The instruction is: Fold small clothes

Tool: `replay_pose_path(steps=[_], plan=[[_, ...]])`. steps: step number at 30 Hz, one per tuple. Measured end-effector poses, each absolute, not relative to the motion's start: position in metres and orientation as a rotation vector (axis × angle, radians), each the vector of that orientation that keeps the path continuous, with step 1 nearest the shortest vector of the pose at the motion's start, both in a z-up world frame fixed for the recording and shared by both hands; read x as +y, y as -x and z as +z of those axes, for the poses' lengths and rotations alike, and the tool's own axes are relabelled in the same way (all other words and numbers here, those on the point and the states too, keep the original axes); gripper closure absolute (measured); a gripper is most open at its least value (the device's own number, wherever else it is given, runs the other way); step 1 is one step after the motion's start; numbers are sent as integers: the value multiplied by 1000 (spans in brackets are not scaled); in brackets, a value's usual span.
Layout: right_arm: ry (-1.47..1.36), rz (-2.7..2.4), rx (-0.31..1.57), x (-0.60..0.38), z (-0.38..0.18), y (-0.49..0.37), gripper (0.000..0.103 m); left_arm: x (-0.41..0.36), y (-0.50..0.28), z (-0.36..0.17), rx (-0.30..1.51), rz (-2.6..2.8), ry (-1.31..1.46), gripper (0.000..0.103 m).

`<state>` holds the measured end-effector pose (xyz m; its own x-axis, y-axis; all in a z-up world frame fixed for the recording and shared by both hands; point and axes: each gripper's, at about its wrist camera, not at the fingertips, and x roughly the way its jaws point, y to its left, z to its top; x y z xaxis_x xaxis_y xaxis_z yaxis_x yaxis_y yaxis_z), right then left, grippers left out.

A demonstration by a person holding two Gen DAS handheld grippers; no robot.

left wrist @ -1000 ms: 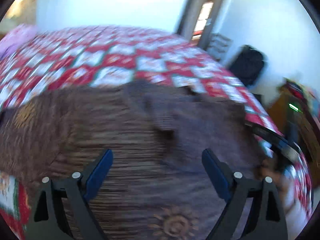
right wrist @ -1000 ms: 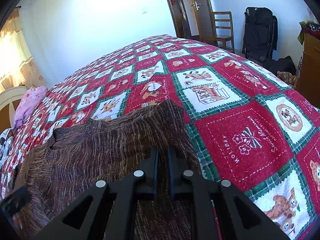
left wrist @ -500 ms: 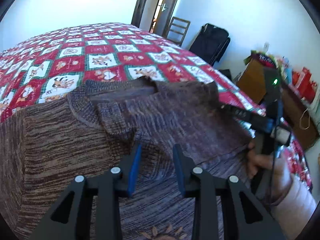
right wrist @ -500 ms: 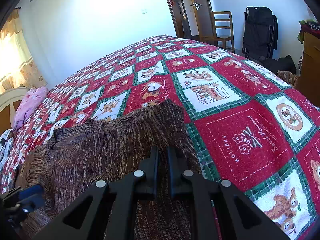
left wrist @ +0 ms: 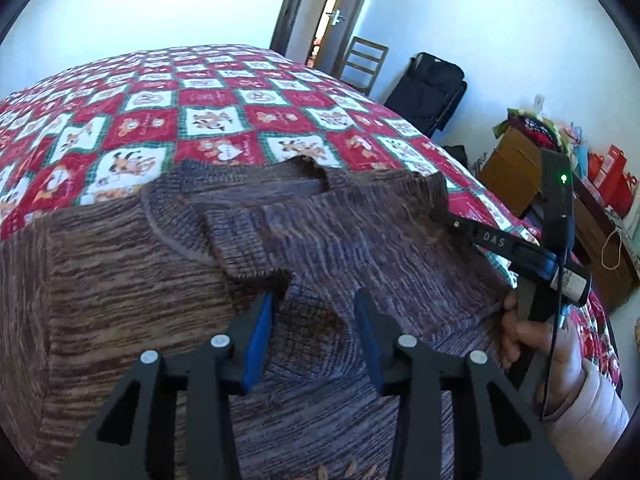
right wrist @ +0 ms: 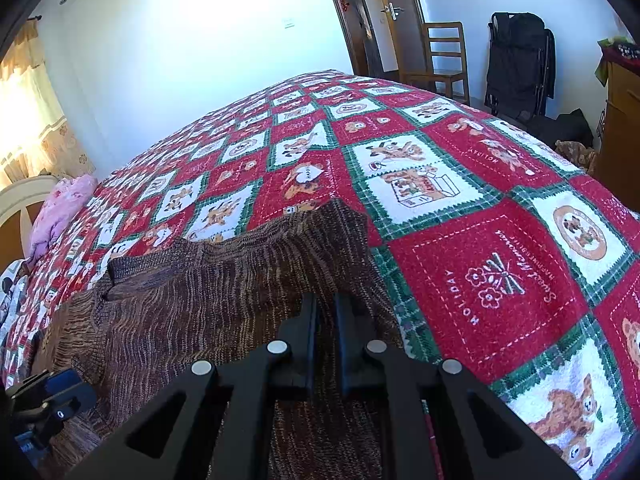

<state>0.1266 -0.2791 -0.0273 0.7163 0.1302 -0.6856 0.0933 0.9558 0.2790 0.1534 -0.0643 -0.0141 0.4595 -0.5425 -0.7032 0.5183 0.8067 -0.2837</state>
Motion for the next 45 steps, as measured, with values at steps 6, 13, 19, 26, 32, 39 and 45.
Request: replay_pose_path(steps=[6,13,19,26,32,39,45], plan=[[-306,21,775,-279,-27,-126,94,-64,-137,-21,877,-625,-51,87],[-301,19,776,-279,-28,-126,94,-37,-121,-18,914,-573,-22,81],[-296,17,776,-278,-28,-127,94,-6,-130,-8,894,-401,49,74],[-287,11,777,-277,-29,-128,94,-20,-119,1,842,-430,41,59],[-283,10,777,-277,-29,-128,94,60,-113,4,799,-160,186,35],[-279,7,777,-276,-29,-128,94,223,-78,16,636,254,384,21],[-269,0,779,-275,-28,-128,94,290,-63,-11,726,284,540,27]])
